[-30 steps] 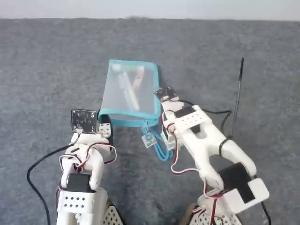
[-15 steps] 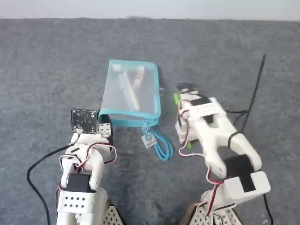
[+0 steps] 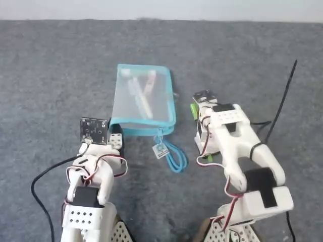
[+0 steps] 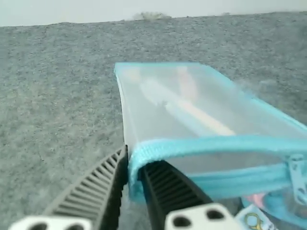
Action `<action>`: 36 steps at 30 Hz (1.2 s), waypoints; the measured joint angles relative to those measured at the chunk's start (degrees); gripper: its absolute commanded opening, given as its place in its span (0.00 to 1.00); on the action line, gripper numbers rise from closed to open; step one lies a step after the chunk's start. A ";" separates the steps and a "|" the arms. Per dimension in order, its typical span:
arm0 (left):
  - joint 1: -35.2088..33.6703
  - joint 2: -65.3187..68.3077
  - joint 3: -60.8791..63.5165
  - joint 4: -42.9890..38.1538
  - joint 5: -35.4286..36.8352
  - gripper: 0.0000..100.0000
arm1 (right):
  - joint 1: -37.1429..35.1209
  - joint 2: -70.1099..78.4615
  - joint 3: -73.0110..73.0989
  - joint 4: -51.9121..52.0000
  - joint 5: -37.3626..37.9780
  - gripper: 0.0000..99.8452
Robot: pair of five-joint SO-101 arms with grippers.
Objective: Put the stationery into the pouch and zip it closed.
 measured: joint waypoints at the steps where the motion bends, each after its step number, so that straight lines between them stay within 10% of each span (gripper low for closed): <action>1: 0.00 0.00 0.18 0.00 -0.26 0.01 | 0.00 -1.93 1.14 0.00 0.00 0.01; 17: 9.32 0.00 1.14 -2.81 -2.02 0.01 | -4.66 -34.20 15.91 0.97 1.05 0.01; 36: 9.58 0.00 1.14 -2.81 -2.02 0.01 | -17.32 -68.04 15.91 19.34 18.81 0.01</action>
